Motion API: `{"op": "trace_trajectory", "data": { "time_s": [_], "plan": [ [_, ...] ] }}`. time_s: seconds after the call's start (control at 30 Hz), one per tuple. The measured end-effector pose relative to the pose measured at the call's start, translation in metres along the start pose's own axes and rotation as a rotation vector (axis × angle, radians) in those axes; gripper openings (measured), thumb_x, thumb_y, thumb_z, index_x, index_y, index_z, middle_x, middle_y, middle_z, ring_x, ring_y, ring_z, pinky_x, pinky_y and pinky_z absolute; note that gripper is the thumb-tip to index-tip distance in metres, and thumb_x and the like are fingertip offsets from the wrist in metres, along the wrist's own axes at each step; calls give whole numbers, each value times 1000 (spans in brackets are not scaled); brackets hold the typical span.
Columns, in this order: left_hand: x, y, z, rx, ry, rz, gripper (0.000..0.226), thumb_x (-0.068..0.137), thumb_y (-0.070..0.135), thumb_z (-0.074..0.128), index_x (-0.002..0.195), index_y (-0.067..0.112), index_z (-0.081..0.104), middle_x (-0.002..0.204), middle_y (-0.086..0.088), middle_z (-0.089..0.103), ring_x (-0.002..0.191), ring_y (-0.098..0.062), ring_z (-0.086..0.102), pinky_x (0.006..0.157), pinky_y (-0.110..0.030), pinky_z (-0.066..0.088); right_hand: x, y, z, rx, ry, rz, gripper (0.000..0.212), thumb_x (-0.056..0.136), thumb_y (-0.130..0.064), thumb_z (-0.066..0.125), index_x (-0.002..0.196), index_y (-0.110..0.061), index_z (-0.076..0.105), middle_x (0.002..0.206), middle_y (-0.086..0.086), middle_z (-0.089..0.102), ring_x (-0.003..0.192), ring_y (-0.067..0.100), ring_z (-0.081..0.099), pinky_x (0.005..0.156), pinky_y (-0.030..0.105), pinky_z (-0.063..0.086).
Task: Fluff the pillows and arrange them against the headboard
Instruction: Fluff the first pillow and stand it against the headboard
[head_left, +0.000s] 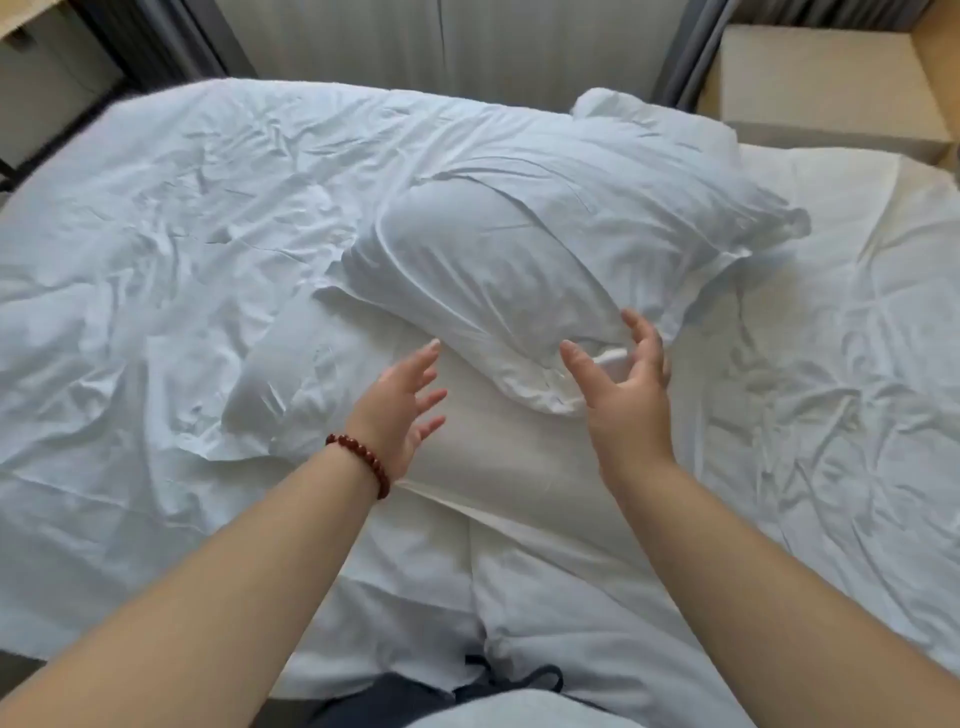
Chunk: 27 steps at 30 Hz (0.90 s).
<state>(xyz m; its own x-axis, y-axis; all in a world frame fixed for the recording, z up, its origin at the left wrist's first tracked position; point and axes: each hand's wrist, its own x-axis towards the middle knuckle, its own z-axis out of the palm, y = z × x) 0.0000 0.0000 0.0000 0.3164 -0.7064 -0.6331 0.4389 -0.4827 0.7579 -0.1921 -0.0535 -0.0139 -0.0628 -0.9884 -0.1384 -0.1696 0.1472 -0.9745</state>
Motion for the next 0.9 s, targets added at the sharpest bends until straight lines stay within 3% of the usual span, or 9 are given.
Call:
{"op": "trace_trajectory", "data": {
  "time_s": [0.1, 0.17, 0.3, 0.5, 0.6, 0.73, 0.9],
  "plan": [
    [29, 27, 3, -86, 27, -12, 76, 85, 48, 67, 146, 20, 34, 153, -10, 33, 136, -27, 40, 107, -42, 40, 15, -10, 18, -149, 41, -102, 77, 78, -49, 76, 143, -37, 37, 148, -11, 26, 140, 11, 27, 113, 28, 26],
    [50, 47, 7, -130, 11, -40, 87, 80, 53, 70, 149, 18, 31, 155, -8, 31, 139, -26, 38, 111, -41, 36, 30, -14, 36, -208, 56, -58, 86, 73, -59, 74, 146, -38, 32, 155, -5, 22, 143, 15, 24, 117, 38, 25],
    [98, 74, 14, -218, -43, -76, 66, 71, 58, 76, 121, 19, 58, 124, -3, 64, 113, -21, 62, 102, -42, 47, 67, -10, 59, -238, 202, 148, 110, 67, -70, 71, 154, -39, 11, 163, 9, 4, 151, 24, 7, 120, 49, 16],
    [155, 99, 18, -209, -92, -138, 93, 47, 78, 77, 120, 22, 64, 113, -2, 72, 107, -27, 66, 100, -50, 47, 122, -12, 81, -100, 432, 456, 133, 61, -79, 69, 155, -30, -11, 163, 15, -11, 151, 25, -9, 121, 50, 0],
    [175, 103, 21, -191, -117, -177, 90, 46, 80, 75, 116, 24, 66, 112, -3, 72, 104, -29, 67, 98, -52, 48, 142, -7, 83, -12, 559, 570, 139, 57, -84, 66, 155, -24, -12, 163, 19, -4, 152, 25, -1, 121, 49, 3],
    [193, 106, 34, -143, -72, -217, 104, 28, 84, 77, 116, 28, 65, 112, 1, 72, 101, -27, 68, 96, -52, 50, 159, 0, 83, -1, 681, 628, 146, 54, -84, 68, 156, -13, -8, 160, 22, 17, 148, 32, 21, 121, 42, 17],
    [196, 108, 48, -104, 39, -198, 109, 19, 86, 75, 109, 25, 64, 107, 6, 69, 98, -22, 65, 98, -44, 48, 168, -2, 81, -1, 667, 697, 147, 49, -81, 75, 156, -13, 0, 151, 20, 37, 138, 38, 38, 114, 46, 28]
  ]
}}
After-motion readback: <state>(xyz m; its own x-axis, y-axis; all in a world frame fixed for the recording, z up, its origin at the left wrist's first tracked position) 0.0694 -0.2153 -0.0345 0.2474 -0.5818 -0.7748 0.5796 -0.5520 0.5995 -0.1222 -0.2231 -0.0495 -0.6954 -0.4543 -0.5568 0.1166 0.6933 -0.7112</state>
